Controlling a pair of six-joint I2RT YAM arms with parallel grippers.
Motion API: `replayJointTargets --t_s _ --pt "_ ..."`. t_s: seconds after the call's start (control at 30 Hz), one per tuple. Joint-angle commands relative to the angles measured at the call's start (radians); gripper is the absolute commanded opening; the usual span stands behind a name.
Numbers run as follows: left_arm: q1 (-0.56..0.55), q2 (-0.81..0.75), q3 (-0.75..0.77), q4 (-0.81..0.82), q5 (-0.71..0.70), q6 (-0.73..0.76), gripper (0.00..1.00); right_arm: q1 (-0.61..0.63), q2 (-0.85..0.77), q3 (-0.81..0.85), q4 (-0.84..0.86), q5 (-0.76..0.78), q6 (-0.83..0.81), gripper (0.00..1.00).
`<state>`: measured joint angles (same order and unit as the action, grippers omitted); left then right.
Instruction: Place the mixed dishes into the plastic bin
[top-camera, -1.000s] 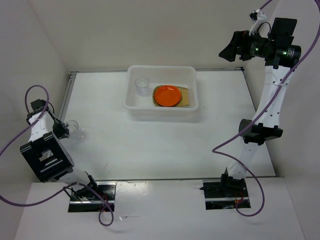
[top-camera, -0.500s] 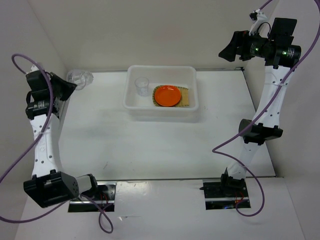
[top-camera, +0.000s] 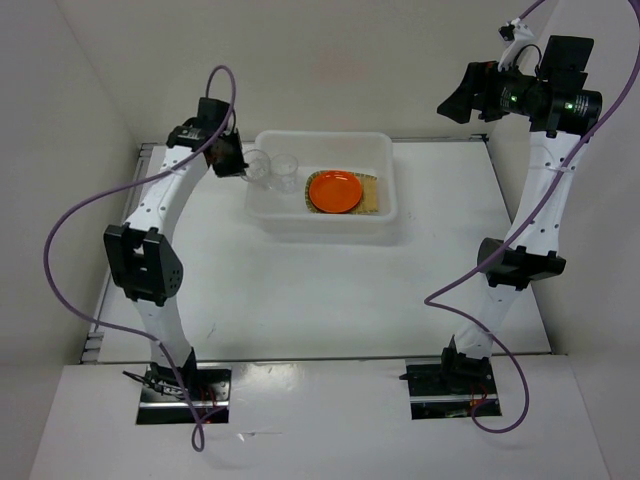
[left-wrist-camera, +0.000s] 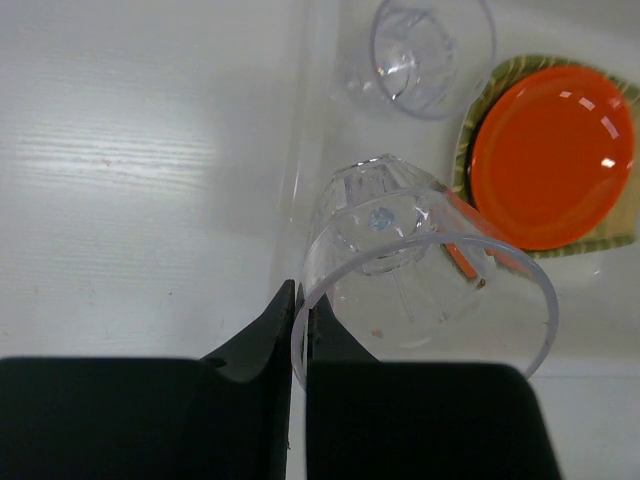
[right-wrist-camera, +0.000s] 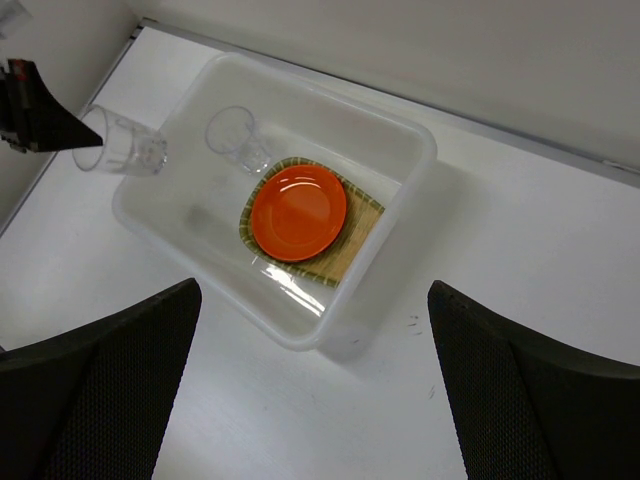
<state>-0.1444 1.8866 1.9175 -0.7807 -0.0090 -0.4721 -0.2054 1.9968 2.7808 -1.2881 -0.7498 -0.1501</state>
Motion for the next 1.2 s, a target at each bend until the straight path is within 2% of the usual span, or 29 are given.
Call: replayJointTargets --t_s 0.0,0.1,0.3,0.47,0.83,1.03,1.17 --pt "-0.032 0.018 0.093 -0.084 -0.118 0.069 0.00 0.006 -0.030 0.009 -0.005 -0.010 0.011 0.99" --pt "-0.053 0.087 0.150 -0.143 -0.160 0.081 0.00 0.006 -0.030 0.010 -0.005 -0.010 0.011 0.99" --pt "-0.115 0.163 0.150 -0.155 -0.227 0.092 0.00 0.006 -0.030 0.010 -0.005 -0.010 0.011 0.99" --pt "-0.136 0.201 0.141 -0.114 -0.172 0.073 0.00 0.006 -0.030 0.010 -0.005 -0.010 0.011 0.99" --pt "-0.155 0.308 0.141 -0.083 -0.143 0.055 0.00 0.006 -0.039 0.010 -0.005 0.010 0.011 0.99" --pt "-0.155 0.328 0.150 -0.074 -0.134 0.046 0.12 0.006 -0.049 0.010 -0.005 0.021 0.011 0.99" --pt "-0.155 0.339 0.204 -0.094 -0.134 0.046 0.31 0.006 -0.049 0.010 -0.005 0.030 0.011 0.99"
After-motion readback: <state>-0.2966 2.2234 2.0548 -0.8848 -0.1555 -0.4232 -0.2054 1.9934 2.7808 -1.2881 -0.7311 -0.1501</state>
